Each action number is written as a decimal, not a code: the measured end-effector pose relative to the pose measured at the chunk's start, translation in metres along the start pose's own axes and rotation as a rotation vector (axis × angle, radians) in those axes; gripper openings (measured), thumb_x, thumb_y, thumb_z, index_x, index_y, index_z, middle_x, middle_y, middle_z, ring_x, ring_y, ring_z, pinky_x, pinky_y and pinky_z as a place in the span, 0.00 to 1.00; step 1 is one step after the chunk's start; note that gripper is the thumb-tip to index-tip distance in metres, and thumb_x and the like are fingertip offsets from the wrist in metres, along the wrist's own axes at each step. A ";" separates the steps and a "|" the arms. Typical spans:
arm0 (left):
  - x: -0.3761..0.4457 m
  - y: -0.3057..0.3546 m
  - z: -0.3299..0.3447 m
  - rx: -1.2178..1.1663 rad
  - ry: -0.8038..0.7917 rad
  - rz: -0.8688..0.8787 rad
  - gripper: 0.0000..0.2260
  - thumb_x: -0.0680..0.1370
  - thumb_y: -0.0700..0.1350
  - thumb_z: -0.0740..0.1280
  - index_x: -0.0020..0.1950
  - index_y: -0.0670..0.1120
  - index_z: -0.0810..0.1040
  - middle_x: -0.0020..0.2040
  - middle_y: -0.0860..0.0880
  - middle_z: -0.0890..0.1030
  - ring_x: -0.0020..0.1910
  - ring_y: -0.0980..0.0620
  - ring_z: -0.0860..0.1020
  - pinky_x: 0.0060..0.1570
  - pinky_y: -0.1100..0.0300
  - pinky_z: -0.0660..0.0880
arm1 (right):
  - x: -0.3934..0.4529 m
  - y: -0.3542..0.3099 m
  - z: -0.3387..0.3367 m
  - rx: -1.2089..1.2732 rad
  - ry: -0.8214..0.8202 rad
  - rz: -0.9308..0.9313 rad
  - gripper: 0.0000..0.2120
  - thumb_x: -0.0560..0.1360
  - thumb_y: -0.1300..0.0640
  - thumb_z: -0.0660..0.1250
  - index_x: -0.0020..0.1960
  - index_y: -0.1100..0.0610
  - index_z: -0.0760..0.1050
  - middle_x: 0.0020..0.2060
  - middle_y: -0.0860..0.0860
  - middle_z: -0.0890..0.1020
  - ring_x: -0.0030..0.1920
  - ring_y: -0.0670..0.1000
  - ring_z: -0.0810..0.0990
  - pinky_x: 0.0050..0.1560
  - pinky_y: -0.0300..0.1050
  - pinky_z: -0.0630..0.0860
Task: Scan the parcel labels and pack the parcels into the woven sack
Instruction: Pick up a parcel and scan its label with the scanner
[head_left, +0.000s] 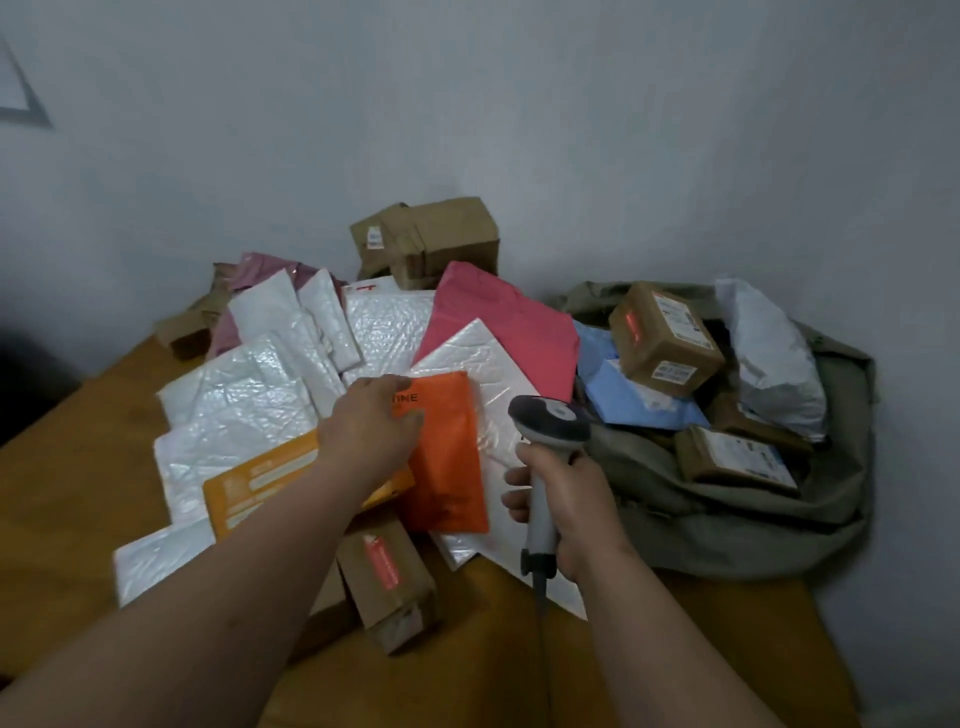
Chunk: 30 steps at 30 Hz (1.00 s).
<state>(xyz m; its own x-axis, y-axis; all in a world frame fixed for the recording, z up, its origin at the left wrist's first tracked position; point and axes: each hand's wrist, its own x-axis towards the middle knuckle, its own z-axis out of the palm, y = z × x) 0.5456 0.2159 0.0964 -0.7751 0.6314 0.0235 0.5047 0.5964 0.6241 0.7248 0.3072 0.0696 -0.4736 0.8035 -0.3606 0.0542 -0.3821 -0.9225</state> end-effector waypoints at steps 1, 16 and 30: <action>-0.003 -0.014 -0.008 0.007 0.014 -0.040 0.19 0.78 0.53 0.67 0.69 0.56 0.74 0.69 0.49 0.74 0.66 0.45 0.74 0.65 0.42 0.69 | -0.004 0.005 0.011 -0.005 -0.024 0.007 0.09 0.75 0.58 0.72 0.53 0.59 0.78 0.32 0.53 0.83 0.28 0.50 0.81 0.30 0.43 0.78; -0.009 -0.139 -0.031 0.401 -0.254 -0.249 0.58 0.62 0.65 0.78 0.80 0.61 0.42 0.82 0.50 0.46 0.80 0.44 0.47 0.73 0.39 0.54 | 0.013 0.029 0.086 -0.163 -0.204 0.071 0.12 0.76 0.54 0.72 0.54 0.59 0.79 0.37 0.55 0.84 0.32 0.50 0.82 0.33 0.44 0.78; 0.026 -0.174 -0.007 0.537 -0.238 0.071 0.60 0.63 0.67 0.73 0.73 0.63 0.25 0.79 0.51 0.53 0.79 0.45 0.51 0.74 0.35 0.46 | 0.052 0.044 0.125 -0.182 -0.188 0.035 0.10 0.73 0.44 0.73 0.50 0.49 0.81 0.37 0.48 0.87 0.38 0.48 0.87 0.40 0.45 0.81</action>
<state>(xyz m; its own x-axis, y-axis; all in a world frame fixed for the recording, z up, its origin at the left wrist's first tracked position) 0.4347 0.1252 -0.0061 -0.6572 0.7357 -0.1641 0.7219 0.6769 0.1435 0.5925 0.2748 0.0276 -0.6228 0.6857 -0.3767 0.2223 -0.3065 -0.9255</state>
